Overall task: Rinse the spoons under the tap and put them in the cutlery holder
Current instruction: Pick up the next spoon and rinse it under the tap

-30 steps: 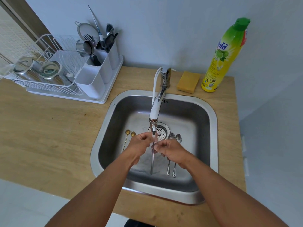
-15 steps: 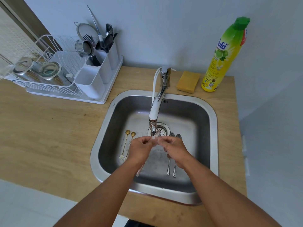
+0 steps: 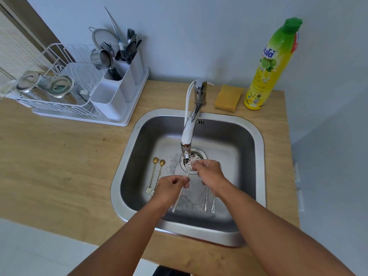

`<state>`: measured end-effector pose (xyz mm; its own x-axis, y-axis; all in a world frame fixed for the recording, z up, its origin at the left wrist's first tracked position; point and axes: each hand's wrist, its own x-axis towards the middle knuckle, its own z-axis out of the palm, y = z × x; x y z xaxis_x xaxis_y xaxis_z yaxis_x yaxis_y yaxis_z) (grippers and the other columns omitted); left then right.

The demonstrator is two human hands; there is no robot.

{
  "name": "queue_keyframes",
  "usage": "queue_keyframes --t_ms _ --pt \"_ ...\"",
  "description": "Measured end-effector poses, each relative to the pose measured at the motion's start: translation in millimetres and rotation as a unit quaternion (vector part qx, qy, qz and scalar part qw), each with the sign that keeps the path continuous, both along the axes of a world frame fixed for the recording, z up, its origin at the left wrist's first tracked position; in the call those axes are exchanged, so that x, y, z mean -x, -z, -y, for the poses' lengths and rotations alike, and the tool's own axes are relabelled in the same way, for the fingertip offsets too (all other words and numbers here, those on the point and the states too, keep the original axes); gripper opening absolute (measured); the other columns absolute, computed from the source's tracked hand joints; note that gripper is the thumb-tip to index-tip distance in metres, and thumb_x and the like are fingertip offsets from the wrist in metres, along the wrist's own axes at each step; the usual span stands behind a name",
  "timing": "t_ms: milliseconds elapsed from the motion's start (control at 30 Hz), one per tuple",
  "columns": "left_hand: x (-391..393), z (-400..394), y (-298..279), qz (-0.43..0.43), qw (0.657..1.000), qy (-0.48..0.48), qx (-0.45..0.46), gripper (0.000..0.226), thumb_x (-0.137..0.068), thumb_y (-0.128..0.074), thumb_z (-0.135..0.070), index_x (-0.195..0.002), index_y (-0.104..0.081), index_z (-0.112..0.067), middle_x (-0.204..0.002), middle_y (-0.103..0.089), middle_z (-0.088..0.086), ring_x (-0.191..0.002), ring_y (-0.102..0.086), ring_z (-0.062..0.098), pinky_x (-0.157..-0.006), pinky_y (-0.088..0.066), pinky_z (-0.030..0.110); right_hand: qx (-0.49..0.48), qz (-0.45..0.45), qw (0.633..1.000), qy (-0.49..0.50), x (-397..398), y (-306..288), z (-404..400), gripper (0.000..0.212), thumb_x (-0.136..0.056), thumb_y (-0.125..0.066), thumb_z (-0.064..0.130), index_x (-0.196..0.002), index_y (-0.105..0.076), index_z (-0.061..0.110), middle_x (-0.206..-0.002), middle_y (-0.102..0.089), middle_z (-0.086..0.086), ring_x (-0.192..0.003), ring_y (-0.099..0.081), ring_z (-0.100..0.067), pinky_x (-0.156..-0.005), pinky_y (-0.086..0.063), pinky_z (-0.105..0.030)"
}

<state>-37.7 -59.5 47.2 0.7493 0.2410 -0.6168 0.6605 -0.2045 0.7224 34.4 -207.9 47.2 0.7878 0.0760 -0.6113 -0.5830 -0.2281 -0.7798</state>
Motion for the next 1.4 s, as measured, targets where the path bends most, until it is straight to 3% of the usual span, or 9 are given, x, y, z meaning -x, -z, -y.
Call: queue_keyframes --t_ms 167,400,600,733,800,900,1067,1300,1400 --pt "-7 -4 -7 0.006 1.000 -0.014 0.011 0.020 -0.099 -0.068 -0.036 -0.088 -0.081 -0.026 -0.085 -0.080 -0.015 -0.096 -0.069 0.002 -0.080 -0.045 0.021 -0.018 0.001 0.999 -0.051 10 1 -7 0.008 -0.091 -0.072 0.028 -0.085 -0.076 0.023 -0.062 -0.064 0.023 -0.059 -0.052 0.001 -0.058 -0.039 -0.020" --pt "-3 -3 -12 -0.004 1.000 0.024 0.004 0.023 -0.098 -0.069 -0.038 -0.084 -0.084 -0.028 -0.092 -0.080 -0.019 -0.101 -0.069 0.002 -0.096 -0.049 0.031 -0.008 -0.003 1.000 0.006 0 -7 -11 0.013 -0.096 -0.068 0.023 -0.086 -0.075 0.024 -0.079 -0.070 0.010 -0.065 -0.055 -0.006 -0.057 -0.043 -0.024" --pt "8 -15 -11 -0.063 0.986 0.151 0.013 0.019 -0.101 -0.066 -0.029 -0.092 -0.083 -0.028 -0.089 -0.082 -0.015 -0.086 -0.074 0.004 -0.078 -0.055 0.024 0.026 -0.018 0.999 0.037 -13 1 16 0.018 -0.100 -0.065 0.031 -0.088 -0.073 0.021 -0.079 -0.070 0.005 -0.060 -0.050 -0.012 -0.050 -0.039 -0.024" --pt "-3 -36 -5 -0.074 0.987 0.135 -0.037 0.014 -0.098 -0.069 -0.026 -0.093 -0.083 -0.024 -0.085 -0.082 -0.008 -0.092 -0.075 0.015 -0.082 -0.059 0.031 0.150 0.001 0.989 0.004 -17 10 44 0.029 -0.098 -0.061 0.023 -0.072 -0.069 0.015 -0.062 -0.059 0.000 -0.049 -0.048 -0.015 -0.050 -0.036 -0.024" --pt "-11 -47 1 -0.065 0.990 0.097 -0.083 0.012 -0.097 -0.072 -0.027 -0.095 -0.082 -0.021 -0.088 -0.081 -0.005 -0.090 -0.074 0.015 -0.084 -0.059 0.032 0.208 -0.005 0.978 -0.024 -16 15 53 0.033 -0.098 -0.059 0.020 -0.066 -0.065 0.012 -0.065 -0.060 -0.005 -0.060 -0.056 -0.022 -0.057 -0.041 -0.026" --pt "-21 -65 9 -0.053 0.982 0.071 -0.168 0.011 -0.096 -0.072 -0.028 -0.094 -0.081 -0.022 -0.093 -0.077 -0.004 -0.088 -0.070 0.015 -0.083 -0.054 0.031 0.256 -0.043 0.965 -0.040 -11 26 56 0.022 -0.099 -0.060 0.015 -0.089 -0.072 0.000 -0.090 -0.070 -0.017 -0.086 -0.069 -0.030 -0.068 -0.046 -0.028" --pt "-29 -83 14 -0.067 0.955 0.076 -0.277 0.014 -0.097 -0.066 -0.027 -0.087 -0.077 -0.024 -0.094 -0.075 0.002 -0.084 -0.069 0.020 -0.079 -0.058 0.036 0.293 -0.076 0.952 -0.034 -3 35 47 0.019 -0.097 -0.058 0.006 -0.107 -0.069 -0.006 -0.108 -0.071 -0.022 -0.100 -0.070 -0.037 -0.071 -0.048 -0.029" --pt "-37 -77 20 -0.089 0.920 0.123 -0.361 0.016 -0.097 -0.067 -0.027 -0.105 -0.078 -0.018 -0.098 -0.073 0.007 -0.083 -0.067 0.025 -0.075 -0.058 0.036 0.322 -0.084 0.942 -0.051 -8 35 52 0.016 -0.093 -0.060 0.003 -0.078 -0.055 0.004 -0.103 -0.069 -0.016 -0.089 -0.067 -0.031 -0.069 -0.048 -0.028" --pt "-36 -74 27 -0.095 0.921 0.124 -0.357 0.015 -0.097 -0.068 -0.027 -0.102 -0.078 -0.016 -0.091 -0.072 0.005 -0.080 -0.069 0.023 -0.078 -0.062 0.040 0.332 -0.088 0.937 -0.062 -9 40 52 0.004 -0.093 -0.061 0.002 -0.089 -0.061 0.002 -0.108 -0.069 -0.017 -0.098 -0.069 -0.032 -0.072 -0.048 -0.027"
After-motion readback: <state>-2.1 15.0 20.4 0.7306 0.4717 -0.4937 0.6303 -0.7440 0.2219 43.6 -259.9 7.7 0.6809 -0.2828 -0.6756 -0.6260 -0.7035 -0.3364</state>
